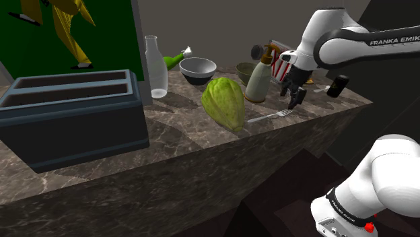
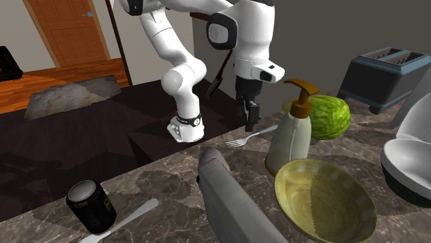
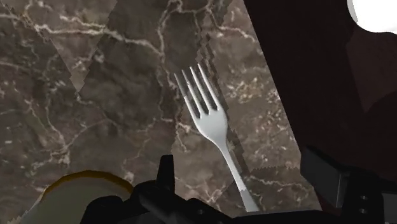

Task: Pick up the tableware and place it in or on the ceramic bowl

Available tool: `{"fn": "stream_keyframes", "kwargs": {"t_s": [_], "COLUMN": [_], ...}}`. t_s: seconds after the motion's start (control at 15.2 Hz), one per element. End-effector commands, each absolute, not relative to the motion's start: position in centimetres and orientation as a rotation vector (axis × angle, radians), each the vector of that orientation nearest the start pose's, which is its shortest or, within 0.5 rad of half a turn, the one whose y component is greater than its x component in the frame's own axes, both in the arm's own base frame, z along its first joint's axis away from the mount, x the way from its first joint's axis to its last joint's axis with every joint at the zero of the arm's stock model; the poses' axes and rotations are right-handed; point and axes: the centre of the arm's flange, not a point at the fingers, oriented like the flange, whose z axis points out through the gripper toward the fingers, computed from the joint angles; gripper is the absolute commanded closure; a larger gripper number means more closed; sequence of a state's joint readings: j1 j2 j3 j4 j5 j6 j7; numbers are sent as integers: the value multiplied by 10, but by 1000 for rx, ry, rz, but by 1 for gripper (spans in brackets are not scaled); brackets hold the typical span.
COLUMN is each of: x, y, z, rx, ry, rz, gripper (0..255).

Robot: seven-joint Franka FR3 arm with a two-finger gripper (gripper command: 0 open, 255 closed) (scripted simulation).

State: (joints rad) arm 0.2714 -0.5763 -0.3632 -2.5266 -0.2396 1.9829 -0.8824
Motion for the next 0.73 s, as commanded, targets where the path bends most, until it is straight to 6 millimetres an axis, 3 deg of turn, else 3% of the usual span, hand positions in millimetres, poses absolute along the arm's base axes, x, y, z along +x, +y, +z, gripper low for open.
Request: {"fn": "stream_keyframes", "kwargs": {"t_s": [0.0,0.46,0.66], "x": [388,388,388], "y": [-51,-52,-52], "z": [433,396,393], "rx": [-2717,-2717,-2717], "ry": [-1650,-1650,-1650], "rz": [44,44,44], "gripper": [0,0,0]}}
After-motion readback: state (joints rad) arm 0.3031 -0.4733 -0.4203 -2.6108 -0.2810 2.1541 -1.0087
